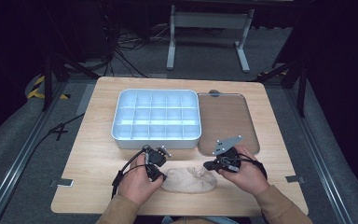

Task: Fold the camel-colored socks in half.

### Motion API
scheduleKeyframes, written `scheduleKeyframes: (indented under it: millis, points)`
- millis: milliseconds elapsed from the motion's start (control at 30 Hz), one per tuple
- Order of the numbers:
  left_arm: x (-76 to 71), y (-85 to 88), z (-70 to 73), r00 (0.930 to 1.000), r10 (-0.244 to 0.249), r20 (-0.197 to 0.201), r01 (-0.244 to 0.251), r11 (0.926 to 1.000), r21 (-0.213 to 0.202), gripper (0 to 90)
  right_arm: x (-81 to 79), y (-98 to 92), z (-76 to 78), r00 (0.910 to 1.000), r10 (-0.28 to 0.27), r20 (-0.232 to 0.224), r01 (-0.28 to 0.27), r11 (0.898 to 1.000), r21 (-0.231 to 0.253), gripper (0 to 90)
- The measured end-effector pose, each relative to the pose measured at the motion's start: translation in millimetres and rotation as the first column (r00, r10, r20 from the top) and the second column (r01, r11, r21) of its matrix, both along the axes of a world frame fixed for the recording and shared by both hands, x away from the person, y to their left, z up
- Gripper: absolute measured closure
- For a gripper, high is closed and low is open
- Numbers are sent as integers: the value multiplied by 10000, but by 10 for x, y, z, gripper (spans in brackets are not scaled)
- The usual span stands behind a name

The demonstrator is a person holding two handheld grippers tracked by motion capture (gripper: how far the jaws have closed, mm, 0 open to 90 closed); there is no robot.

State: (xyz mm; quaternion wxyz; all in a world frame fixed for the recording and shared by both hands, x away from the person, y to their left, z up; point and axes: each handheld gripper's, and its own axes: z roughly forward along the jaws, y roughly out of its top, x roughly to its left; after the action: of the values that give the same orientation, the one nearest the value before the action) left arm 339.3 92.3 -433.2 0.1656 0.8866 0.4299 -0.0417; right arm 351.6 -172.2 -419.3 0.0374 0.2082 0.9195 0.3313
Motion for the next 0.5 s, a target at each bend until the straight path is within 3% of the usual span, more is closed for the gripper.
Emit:
scheduleKeyframes:
  millis: [267,500]
  points:
    - [-15,46,87,9999,138,54,-138,9999,-43,849,-152,262,-131,9972,749,-85,-745,9964,396,898]
    - [-31,41,132,9999,64,94,-63,10000,-69,849,-191,416,-271,9973,616,-395,-591,9963,630,900]
